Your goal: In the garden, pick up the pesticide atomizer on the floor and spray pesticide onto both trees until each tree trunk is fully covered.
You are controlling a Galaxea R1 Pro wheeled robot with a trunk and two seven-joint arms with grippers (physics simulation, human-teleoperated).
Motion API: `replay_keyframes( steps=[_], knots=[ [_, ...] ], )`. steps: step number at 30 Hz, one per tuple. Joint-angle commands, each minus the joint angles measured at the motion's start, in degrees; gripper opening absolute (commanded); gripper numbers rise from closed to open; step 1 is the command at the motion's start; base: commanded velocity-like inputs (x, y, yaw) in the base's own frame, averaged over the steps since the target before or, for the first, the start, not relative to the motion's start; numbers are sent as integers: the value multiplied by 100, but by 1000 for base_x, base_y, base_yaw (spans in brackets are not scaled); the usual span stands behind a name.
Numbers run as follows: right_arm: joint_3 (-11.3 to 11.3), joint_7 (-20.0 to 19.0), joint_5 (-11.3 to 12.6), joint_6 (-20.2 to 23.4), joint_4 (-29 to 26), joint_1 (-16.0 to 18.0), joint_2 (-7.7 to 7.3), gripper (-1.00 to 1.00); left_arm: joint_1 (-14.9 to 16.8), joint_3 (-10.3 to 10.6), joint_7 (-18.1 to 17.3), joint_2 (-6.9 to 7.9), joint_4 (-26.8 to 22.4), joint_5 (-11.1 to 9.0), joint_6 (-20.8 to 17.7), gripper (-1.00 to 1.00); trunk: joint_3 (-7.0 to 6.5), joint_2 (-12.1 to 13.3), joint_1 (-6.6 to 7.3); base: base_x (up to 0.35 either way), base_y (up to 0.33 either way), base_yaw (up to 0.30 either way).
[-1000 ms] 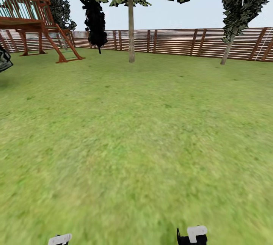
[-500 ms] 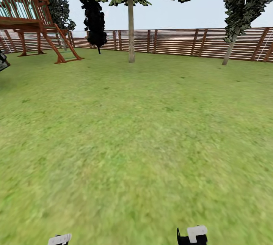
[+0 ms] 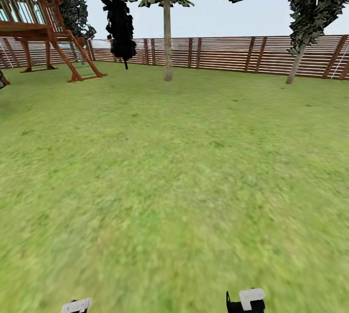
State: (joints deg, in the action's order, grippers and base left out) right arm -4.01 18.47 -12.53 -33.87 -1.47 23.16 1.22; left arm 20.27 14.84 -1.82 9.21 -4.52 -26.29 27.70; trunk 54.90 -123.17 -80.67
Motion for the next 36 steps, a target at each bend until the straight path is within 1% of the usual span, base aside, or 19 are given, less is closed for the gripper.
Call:
replay_keyframes(
  steps=[1,36],
  knots=[
    [-39,60,-31,4,6,4,1,100,3,40,-20,2,3,-60,16,-100,5,-2,-3,338,0,0],
    [-39,60,-31,4,6,4,1,100,3,42,-20,2,3,-58,17,-100,5,-2,-3,338,0,0]
  ],
)
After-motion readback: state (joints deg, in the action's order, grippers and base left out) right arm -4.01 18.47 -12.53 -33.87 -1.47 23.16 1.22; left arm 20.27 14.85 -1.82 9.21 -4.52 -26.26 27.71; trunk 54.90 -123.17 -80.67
